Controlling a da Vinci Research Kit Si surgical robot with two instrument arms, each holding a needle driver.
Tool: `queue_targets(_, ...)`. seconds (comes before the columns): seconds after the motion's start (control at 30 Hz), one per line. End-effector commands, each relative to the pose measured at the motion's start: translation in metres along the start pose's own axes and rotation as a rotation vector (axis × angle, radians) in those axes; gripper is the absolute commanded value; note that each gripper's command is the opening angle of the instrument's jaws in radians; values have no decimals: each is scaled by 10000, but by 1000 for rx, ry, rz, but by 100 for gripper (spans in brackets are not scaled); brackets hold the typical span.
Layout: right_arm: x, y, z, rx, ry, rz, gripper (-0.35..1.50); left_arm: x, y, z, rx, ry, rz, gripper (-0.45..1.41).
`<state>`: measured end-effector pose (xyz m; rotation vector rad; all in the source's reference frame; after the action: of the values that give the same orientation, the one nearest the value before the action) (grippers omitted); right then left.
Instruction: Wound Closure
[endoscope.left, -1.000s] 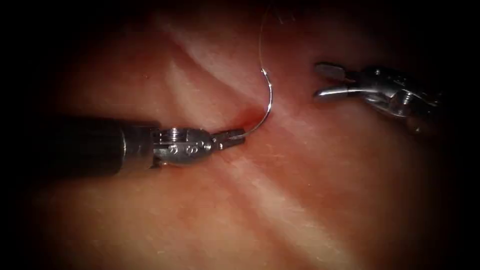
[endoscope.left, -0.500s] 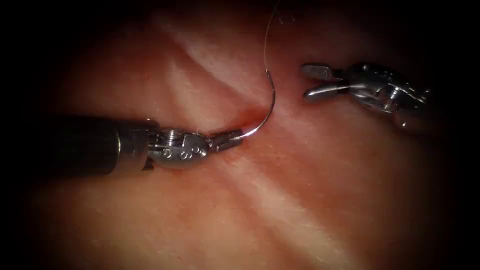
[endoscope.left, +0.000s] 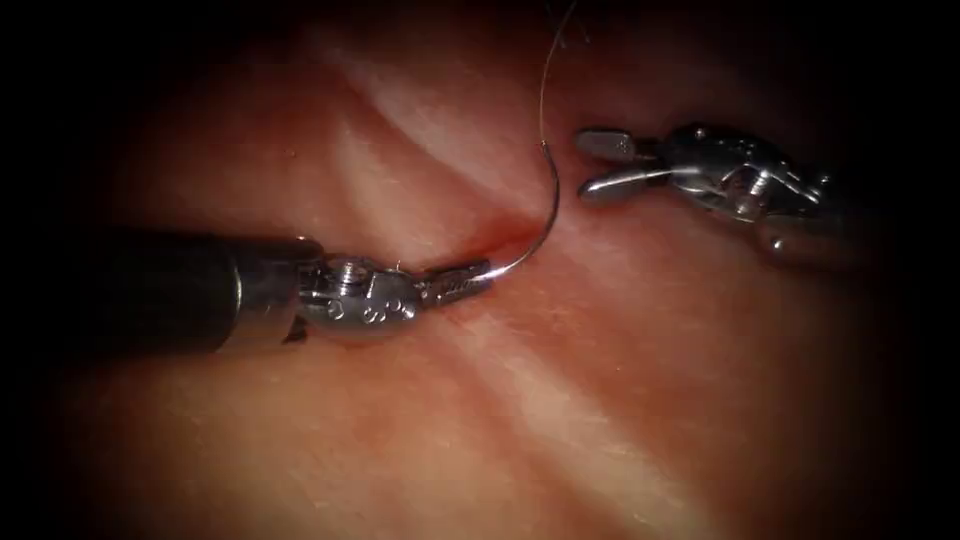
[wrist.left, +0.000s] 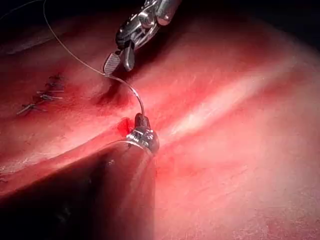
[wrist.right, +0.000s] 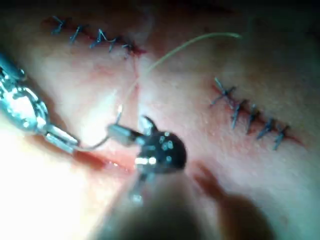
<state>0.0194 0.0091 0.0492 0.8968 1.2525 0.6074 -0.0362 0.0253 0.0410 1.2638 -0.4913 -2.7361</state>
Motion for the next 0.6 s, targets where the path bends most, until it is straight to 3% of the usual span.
queue_targets(0.03,5,3,12,6,2,-4,99,-1,1,9,0,1,1,-45)
queue_targets(0.37,7,0,30,27,0,-2,97,-2,2,10,6,3,13,-45)
queue_targets(0.47,5,3,33,21,1,3,89,-1,1,10,9,4,18,-45)
queue_targets(0.5,5,4,34,20,1,2,80,-1,1,10,9,4,18,-45)
queue_targets(0.57,6,5,38,18,3,2,10,-1,1,10,11,5,17,-45)
queue_targets(0.6,6,5,39,17,3,2,-10,-1,1,10,14,6,17,-45)
